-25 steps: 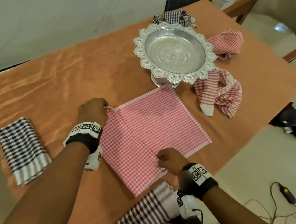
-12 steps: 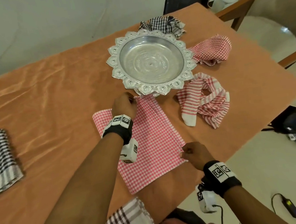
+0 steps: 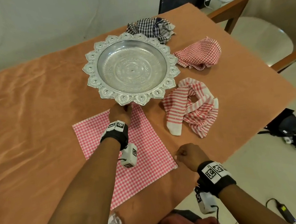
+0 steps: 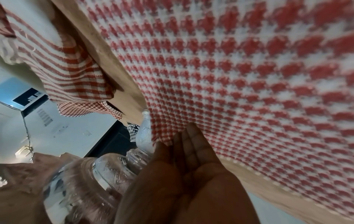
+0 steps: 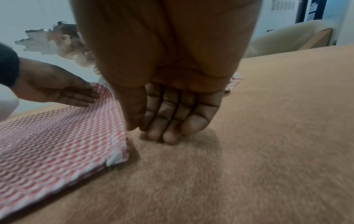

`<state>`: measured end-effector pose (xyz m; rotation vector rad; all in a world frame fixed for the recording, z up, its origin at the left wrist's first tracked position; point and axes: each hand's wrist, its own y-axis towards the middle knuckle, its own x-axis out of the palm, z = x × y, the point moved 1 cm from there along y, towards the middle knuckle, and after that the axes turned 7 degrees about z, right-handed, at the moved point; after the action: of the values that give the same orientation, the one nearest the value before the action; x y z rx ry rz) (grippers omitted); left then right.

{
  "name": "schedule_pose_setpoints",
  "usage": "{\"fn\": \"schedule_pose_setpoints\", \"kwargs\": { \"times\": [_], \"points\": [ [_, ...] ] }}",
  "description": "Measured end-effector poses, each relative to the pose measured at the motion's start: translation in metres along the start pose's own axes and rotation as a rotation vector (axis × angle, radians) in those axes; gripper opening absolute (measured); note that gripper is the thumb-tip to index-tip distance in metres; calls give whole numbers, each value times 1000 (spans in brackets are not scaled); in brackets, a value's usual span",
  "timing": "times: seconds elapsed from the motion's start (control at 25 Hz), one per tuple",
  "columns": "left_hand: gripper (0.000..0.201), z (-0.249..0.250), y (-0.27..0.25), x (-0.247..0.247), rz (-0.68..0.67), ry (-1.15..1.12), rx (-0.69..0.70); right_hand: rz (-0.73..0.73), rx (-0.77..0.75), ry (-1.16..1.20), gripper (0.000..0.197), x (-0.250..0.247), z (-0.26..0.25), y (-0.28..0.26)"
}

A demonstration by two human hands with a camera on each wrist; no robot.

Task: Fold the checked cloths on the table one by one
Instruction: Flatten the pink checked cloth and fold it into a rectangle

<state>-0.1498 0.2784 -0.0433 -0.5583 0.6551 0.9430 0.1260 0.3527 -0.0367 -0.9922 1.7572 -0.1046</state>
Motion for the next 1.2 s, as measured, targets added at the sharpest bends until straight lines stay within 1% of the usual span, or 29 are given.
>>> {"fn": "schedule_pose_setpoints", "kwargs": {
  "times": [0.08,0.12,0.16,0.24,0.36,0.44,0.52,0.56,0.64,0.72,0.8,0.88,0.96,1.04,1.12,1.2],
  "points": [
    [35,-2,-2,5,-75,62,-4,-15,-4,-8,10,1,2,3],
    [33,-1,-5,4,-81,80,12,-16,-4,-11,10,1,1,5],
    [32,-1,-10,-1,-56,52,27,-12,-6,-8,11,1,0,5],
    [33,-4,-29,-23,36,-56,7,20,-13,-11,14,-1,-9,4],
    [30,-32,-73,-54,161,-27,-71,146,-99,-38,17,-3,-37,-1],
    [34,-57,-108,-68,221,2,-205,196,-221,-32,19,0,-66,0],
    [43,-81,-144,-80,243,-2,-401,126,-407,-75,23,14,-104,6],
    [49,-88,-159,-83,231,-28,-489,73,-496,-118,24,23,-125,10],
    [60,-97,-183,-84,184,-110,-626,8,-626,-168,26,40,-168,17],
    [62,-101,-196,-81,152,-158,-691,-11,-742,-237,30,56,-208,20],
    [46,-103,-197,-75,133,-181,-692,-60,-862,-386,41,68,-239,19],
    [32,-105,-197,-73,75,-173,-688,-143,-991,-577,54,80,-262,13],
    [24,-107,-195,-73,38,-139,-631,-201,-1090,-739,59,90,-272,8],
    [15,-104,-193,-74,35,-131,-551,-236,-1119,-894,54,96,-274,6],
    [10,-96,-192,-79,29,-160,-473,-240,-1107,-1013,44,96,-274,8],
    [13,-89,-192,-94,72,-167,-373,-162,-1118,-1066,35,88,-282,11]
  ]
}}
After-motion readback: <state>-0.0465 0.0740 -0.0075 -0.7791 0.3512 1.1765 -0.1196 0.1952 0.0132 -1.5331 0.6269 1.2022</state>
